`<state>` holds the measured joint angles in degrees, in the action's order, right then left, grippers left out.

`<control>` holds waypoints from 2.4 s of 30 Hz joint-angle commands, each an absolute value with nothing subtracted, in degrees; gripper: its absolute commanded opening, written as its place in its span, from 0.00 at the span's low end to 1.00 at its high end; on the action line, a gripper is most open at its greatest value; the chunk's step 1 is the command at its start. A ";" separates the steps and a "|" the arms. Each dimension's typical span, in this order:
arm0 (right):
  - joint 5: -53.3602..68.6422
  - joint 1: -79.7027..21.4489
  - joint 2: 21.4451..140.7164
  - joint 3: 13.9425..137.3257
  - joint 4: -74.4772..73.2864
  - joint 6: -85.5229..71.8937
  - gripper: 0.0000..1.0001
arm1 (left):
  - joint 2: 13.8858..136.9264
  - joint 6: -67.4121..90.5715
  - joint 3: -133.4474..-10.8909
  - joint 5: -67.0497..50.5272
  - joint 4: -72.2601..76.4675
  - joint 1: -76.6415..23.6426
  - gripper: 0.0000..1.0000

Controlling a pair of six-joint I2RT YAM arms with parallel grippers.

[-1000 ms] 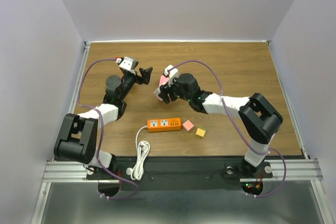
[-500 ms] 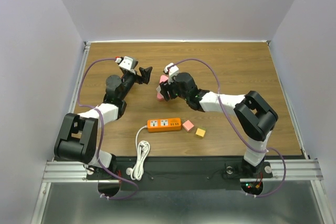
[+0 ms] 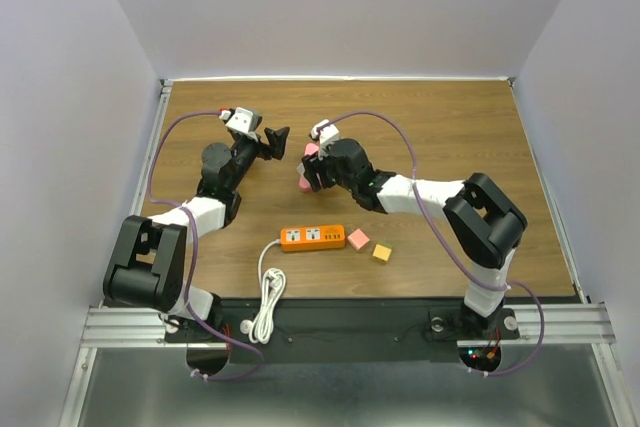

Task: Insert the plug

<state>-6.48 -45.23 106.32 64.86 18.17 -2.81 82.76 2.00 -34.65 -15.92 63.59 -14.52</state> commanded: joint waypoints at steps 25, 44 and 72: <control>-11.43 -47.72 102.75 62.31 16.96 -5.19 0.00 | 82.70 1.85 -36.91 -15.29 66.53 -14.41 0.86; -15.91 -47.72 104.94 63.54 16.96 -6.42 0.00 | 82.79 1.76 -37.09 -15.56 66.27 -14.41 0.86; -18.10 -47.72 110.48 68.38 14.68 -9.49 0.01 | 83.14 1.76 -37.27 -15.56 66.09 -14.41 0.86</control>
